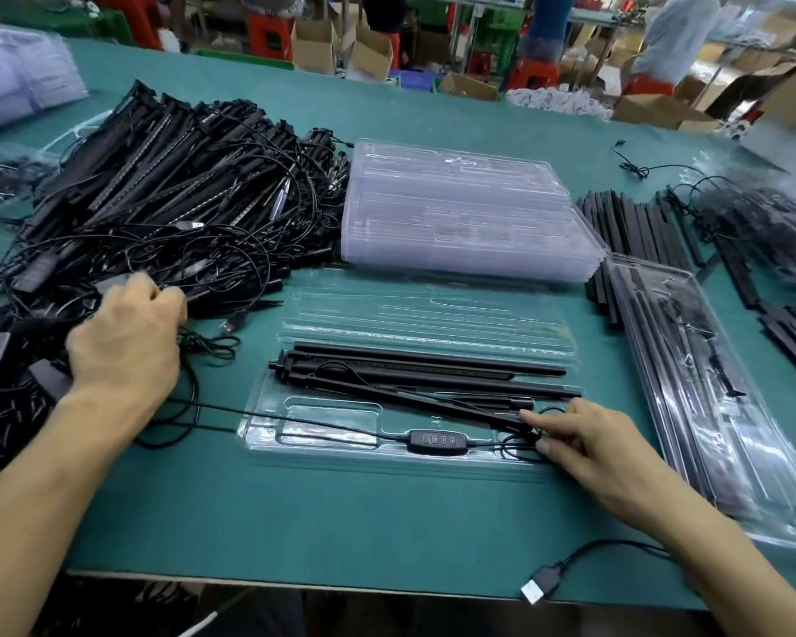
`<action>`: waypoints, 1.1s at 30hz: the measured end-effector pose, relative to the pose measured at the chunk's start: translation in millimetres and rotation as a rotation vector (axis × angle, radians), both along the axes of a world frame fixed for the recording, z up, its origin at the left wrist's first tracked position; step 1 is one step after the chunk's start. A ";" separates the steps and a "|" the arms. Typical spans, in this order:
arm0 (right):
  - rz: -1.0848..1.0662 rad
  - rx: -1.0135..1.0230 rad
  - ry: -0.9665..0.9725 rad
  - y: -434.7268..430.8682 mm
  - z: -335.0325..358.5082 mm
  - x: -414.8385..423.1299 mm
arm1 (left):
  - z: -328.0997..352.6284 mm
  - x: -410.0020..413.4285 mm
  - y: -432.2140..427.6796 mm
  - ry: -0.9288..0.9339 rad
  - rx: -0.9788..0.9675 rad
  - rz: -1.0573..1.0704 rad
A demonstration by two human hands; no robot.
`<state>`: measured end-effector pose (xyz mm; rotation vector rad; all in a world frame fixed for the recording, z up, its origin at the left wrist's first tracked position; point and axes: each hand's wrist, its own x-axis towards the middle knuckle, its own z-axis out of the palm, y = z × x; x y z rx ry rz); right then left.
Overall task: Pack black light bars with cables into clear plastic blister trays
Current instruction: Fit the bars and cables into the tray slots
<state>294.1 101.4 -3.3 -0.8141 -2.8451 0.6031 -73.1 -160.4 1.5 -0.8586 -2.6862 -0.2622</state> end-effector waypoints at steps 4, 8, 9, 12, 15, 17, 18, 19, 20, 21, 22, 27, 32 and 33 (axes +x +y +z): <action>-0.007 -0.006 0.002 -0.3 1.0 -0.7 | 9.2 16.4 31.7 -0.067 0.130 -0.167; -0.008 0.004 -0.023 -0.3 1.8 -2.1 | 4.9 23.3 67.1 -0.459 -0.005 -0.085; -0.004 -0.006 -0.025 -0.6 2.7 -2.0 | 2.9 22.5 72.3 -0.508 0.012 -0.036; 0.010 -0.037 -0.026 -1.2 5.8 1.3 | 0.2 15.9 85.6 -0.578 0.107 0.054; 0.007 -0.052 -0.022 -4.0 5.1 7.8 | 0.6 12.1 96.8 -0.653 0.141 0.062; 0.000 -0.043 -0.004 -7.7 2.2 11.4 | -2.6 11.7 101.2 -0.721 0.195 0.026; -0.006 -0.038 0.008 -9.8 0.5 12.7 | -4.8 11.2 101.9 -0.770 0.253 0.003; -0.012 -0.033 0.016 -11.1 -0.8 13.8 | -6.7 10.2 101.6 -0.828 0.327 -0.024; -0.017 -0.028 0.017 -12.0 -1.6 14.8 | -7.6 9.1 99.8 -0.894 0.402 -0.053; -0.018 -0.026 0.014 -12.5 -2.0 16.0 | -7.7 8.1 97.1 -0.955 0.461 -0.081; -0.015 -0.028 0.011 -13.1 -2.1 17.4 | -7.4 6.5 94.0 -1.000 0.491 -0.100; 0.001 -0.038 0.021 -16.9 -2.5 25.2 | -3.7 2.2 84.0 -1.021 0.537 -0.167; -0.048 0.007 0.039 -22.0 -8.8 21.5 | -4.3 5.9 87.7 -0.933 0.661 -0.244; -0.059 0.016 0.049 -22.5 -9.4 19.8 | -5.0 6.6 88.9 -0.898 0.695 -0.259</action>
